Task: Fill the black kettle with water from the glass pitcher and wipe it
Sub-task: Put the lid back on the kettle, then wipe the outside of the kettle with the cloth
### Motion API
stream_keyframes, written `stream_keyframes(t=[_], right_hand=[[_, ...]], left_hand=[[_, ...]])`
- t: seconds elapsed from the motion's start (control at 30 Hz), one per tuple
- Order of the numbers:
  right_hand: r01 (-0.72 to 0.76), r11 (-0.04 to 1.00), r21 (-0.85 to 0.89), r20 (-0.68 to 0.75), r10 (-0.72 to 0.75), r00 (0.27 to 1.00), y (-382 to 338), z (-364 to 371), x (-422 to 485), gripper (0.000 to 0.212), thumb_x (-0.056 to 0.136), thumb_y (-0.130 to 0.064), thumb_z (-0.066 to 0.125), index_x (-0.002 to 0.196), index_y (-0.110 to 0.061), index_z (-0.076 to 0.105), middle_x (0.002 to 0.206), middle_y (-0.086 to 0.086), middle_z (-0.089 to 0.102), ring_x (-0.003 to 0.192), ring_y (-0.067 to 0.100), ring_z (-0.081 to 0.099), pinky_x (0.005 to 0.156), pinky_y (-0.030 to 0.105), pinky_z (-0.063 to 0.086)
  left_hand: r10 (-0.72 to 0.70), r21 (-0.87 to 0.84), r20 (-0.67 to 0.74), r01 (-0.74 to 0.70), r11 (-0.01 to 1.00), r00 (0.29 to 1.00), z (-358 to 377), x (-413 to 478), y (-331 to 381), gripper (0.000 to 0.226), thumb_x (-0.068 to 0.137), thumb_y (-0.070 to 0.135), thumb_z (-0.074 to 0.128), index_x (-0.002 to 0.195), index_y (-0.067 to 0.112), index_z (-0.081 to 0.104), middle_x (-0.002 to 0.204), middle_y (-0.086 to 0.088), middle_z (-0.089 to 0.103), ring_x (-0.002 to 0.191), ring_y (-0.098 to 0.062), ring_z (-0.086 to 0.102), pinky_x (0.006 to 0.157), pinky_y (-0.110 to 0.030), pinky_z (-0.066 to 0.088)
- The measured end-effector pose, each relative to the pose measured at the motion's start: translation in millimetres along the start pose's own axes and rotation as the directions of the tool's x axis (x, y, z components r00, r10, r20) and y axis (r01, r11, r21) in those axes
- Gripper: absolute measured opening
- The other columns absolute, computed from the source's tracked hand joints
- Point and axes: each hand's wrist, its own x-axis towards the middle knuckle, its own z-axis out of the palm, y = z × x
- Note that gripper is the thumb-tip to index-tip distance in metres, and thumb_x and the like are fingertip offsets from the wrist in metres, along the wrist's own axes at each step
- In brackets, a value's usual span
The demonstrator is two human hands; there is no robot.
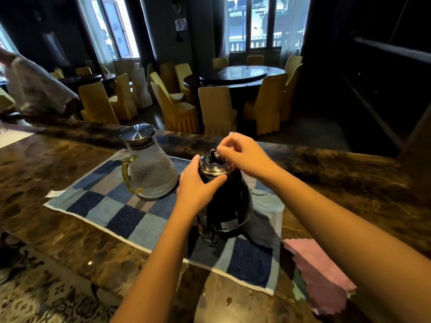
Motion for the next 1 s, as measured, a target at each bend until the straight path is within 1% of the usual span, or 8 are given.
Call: stream_keyframes(t=[0.1, 0.2, 0.33, 0.5, 0.63, 0.73, 0.9, 1.0], right_hand=[[-0.024, 0.989, 0.143, 0.016, 0.022, 1.000, 21.9, -28.0, -30.3, 0.009, 0.095, -0.019, 0.055, 0.099, -0.011, 0.059, 0.074, -0.002, 0.061, 0.054, -0.004, 0.054, 0.051, 0.009, 0.042], [-0.081, 0.986, -0.149, 0.138, 0.102, 0.985, 72.3, -57.1, -65.1, 0.005, 0.092, -0.021, 0.061, 0.089, -0.022, 0.064, 0.080, -0.005, 0.064, 0.069, 0.005, 0.060, 0.063, 0.016, 0.047], [-0.227, 0.814, -0.535, 0.279, 0.424, 0.861, 115.8, -81.7, -114.7, 0.020, 0.081, -0.033, 0.073, 0.099, -0.026, 0.066, 0.097, -0.008, 0.065, 0.092, 0.013, 0.064, 0.083, 0.029, 0.054], [-0.189, 0.550, -0.814, 0.128, 0.487, 0.864, 119.4, -78.4, -150.5, 0.031, 0.072, -0.049, 0.072, 0.094, -0.035, 0.058, 0.101, -0.011, 0.054, 0.095, 0.010, 0.054, 0.072, 0.029, 0.051], [-0.239, 0.536, -0.809, 0.060, 0.479, 0.876, 121.9, -72.7, -160.5, 0.029, 0.076, -0.054, 0.069, 0.087, -0.030, 0.059, 0.098, -0.008, 0.052, 0.092, 0.010, 0.050, 0.074, 0.028, 0.053], [-0.304, 0.593, -0.746, 0.054, 0.508, 0.860, 122.3, -73.2, -163.5, 0.031, 0.077, -0.049, 0.071, 0.092, -0.028, 0.053, 0.098, -0.007, 0.053, 0.085, 0.009, 0.055, 0.071, 0.025, 0.053], [-0.335, 0.549, -0.765, 0.238, 0.726, 0.645, 109.6, -93.0, -163.6, 0.032, 0.077, -0.040, 0.073, 0.101, -0.029, 0.057, 0.101, -0.009, 0.060, 0.092, 0.008, 0.059, 0.078, 0.023, 0.053], [-0.387, 0.736, -0.555, 0.483, 0.664, 0.571, 105.3, -110.8, -160.8, 0.034, 0.080, -0.041, 0.072, 0.104, -0.017, 0.066, 0.095, -0.003, 0.065, 0.084, 0.007, 0.062, 0.075, 0.022, 0.051]], left_hand=[[0.039, 0.019, 0.033, -0.040, 0.999, 0.999, -4.0, -3.8, 8.8, 0.081, 0.057, 0.058, 0.062, 0.127, 0.019, 0.049, 0.124, -0.001, 0.061, 0.117, -0.021, 0.055, 0.099, -0.046, 0.046], [0.041, 0.053, 0.053, -0.044, 0.998, 0.998, -4.1, -2.5, 7.3, 0.087, 0.054, 0.059, 0.062, 0.130, 0.019, 0.045, 0.128, -0.001, 0.059, 0.120, -0.024, 0.053, 0.100, -0.048, 0.046], [0.048, 0.052, 0.059, -0.051, 0.997, 0.997, -4.2, -1.9, 9.8, 0.072, 0.059, 0.046, 0.066, 0.123, 0.017, 0.049, 0.122, -0.002, 0.061, 0.115, -0.023, 0.056, 0.099, -0.046, 0.047], [0.081, 0.001, 0.068, -0.082, 0.997, 0.994, -7.7, -2.7, 10.4, 0.055, 0.066, 0.027, 0.070, 0.117, 0.016, 0.052, 0.116, -0.003, 0.063, 0.109, -0.020, 0.058, 0.095, -0.039, 0.048], [0.119, -0.011, 0.106, -0.119, 0.993, 0.987, -13.1, -4.5, 10.9, 0.041, 0.079, 0.007, 0.070, 0.111, 0.021, 0.049, 0.107, 0.005, 0.059, 0.105, -0.015, 0.056, 0.079, -0.016, 0.042], [0.132, 0.003, 0.142, -0.133, 0.991, 0.981, -17.8, -5.9, 14.0, 0.043, 0.081, 0.007, 0.069, 0.113, 0.024, 0.047, 0.105, 0.011, 0.057, 0.105, -0.012, 0.053, 0.084, -0.021, 0.041], [0.102, 0.092, 0.229, -0.125, 0.988, 0.968, -26.1, -3.0, 19.2, 0.056, 0.081, 0.012, 0.071, 0.130, 0.014, 0.045, 0.117, 0.006, 0.053, 0.112, -0.013, 0.049, 0.094, -0.029, 0.038], [0.076, 0.182, 0.243, -0.122, 0.976, 0.967, -28.1, 3.5, 26.1, 0.070, 0.079, 0.026, 0.075, 0.137, 0.010, 0.038, 0.124, 0.002, 0.049, 0.122, -0.020, 0.047, 0.097, -0.032, 0.039]])
